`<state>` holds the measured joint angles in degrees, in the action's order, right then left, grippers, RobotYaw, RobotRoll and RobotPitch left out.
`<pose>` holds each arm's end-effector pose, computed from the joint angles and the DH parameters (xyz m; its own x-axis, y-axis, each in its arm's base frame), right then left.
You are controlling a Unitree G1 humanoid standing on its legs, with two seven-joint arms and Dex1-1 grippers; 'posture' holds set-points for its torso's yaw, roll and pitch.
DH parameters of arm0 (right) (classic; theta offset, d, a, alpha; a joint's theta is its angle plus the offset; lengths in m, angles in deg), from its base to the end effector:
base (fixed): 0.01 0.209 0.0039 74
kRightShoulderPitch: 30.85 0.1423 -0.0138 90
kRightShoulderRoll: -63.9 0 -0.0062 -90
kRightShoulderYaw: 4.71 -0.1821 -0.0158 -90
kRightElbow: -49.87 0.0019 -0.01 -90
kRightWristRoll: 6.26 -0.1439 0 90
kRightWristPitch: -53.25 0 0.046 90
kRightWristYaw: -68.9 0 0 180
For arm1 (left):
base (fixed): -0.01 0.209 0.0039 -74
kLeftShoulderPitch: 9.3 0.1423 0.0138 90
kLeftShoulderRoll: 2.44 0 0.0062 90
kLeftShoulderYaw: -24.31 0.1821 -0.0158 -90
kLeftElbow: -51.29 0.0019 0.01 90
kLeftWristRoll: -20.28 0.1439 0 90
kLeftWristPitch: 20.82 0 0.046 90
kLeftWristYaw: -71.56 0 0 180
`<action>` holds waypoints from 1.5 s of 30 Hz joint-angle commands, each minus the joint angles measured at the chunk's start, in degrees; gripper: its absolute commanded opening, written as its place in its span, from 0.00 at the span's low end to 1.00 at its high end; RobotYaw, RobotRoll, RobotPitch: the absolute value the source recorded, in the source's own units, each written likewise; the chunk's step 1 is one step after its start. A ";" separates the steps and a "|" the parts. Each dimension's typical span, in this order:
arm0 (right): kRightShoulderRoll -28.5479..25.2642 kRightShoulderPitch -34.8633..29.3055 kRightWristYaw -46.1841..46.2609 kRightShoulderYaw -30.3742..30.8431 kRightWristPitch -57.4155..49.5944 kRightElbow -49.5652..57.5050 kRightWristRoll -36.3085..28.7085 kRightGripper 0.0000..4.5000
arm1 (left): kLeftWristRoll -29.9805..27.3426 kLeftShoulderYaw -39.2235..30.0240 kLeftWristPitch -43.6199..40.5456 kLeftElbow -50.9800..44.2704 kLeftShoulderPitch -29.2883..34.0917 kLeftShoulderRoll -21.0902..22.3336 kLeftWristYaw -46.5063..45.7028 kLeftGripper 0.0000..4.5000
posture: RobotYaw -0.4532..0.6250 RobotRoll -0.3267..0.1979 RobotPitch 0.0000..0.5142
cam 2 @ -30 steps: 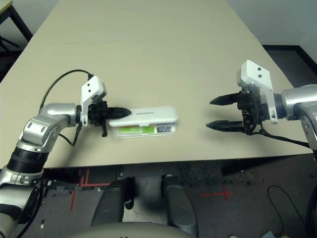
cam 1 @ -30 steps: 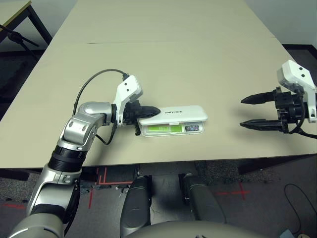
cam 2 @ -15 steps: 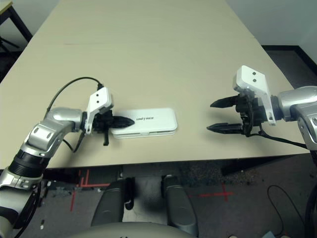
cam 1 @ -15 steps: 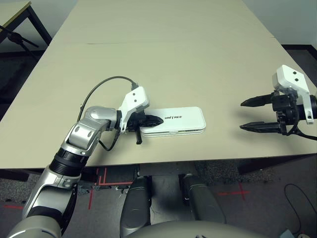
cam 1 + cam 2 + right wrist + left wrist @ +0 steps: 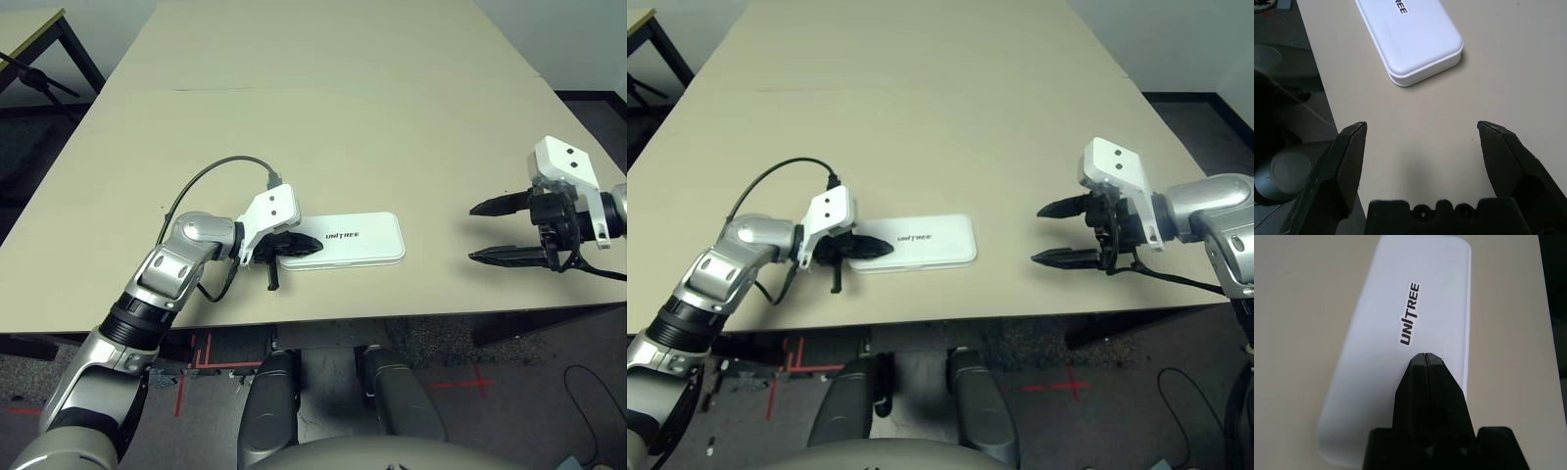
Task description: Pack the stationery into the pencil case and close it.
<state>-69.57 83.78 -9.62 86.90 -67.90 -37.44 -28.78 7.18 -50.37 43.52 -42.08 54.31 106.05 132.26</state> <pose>0.2556 -0.2870 0.2197 0.3033 0.7561 -0.5799 -0.9468 0.3080 -0.0936 0.2760 0.1829 0.1466 0.2995 -0.8507 -0.4320 0.9539 0.2591 0.1511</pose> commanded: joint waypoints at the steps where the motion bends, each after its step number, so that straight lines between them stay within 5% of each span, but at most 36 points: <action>1: 2.32 0.88 2.21 -0.76 1.47 -1.00 0.04 1.00 | -2.69 -4.94 0.80 0.62 0.75 -2.32 -3.09 0.01 | 0.35 0.62 0.31; 4: 5.65 1.79 4.62 -2.78 1.71 -1.95 -1.70 1.00 | -9.25 -11.58 -3.33 -1.84 1.27 -4.70 -5.31 0.14 | 0.35 0.62 0.31; 7: 9.41 2.89 8.21 -5.03 1.93 -3.03 -2.97 1.00 | -14.20 -18.69 -5.12 -3.28 1.66 -6.95 -9.56 0.39 | 0.36 0.62 0.31; 14: 19.43 8.11 23.72 -9.91 11.22 -13.34 1.22 1.00 | -13.50 -31.94 1.20 5.13 -1.86 -8.20 -23.28 0.99 | 0.38 0.62 0.30; 24: 25.89 14.83 48.37 -17.24 29.21 -35.49 7.84 1.00 | -7.75 -39.16 18.60 27.14 -7.81 -5.89 -35.17 0.99 | 0.38 0.62 0.29; 32: 23.59 17.42 65.22 -21.39 39.62 -51.40 11.99 1.00 | -5.33 -40.04 30.56 43.60 -11.76 -3.94 -38.34 0.99 | 0.35 0.62 0.31; 45: 24.21 18.08 62.79 -20.38 41.65 -55.04 11.57 1.00 | -4.86 -38.27 33.81 48.00 -13.08 -4.03 -37.71 0.99 | 0.33 0.62 0.44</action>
<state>-45.57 102.45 53.52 66.49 -26.88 -92.26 -17.31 1.65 -89.20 76.93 5.23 40.66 101.82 94.13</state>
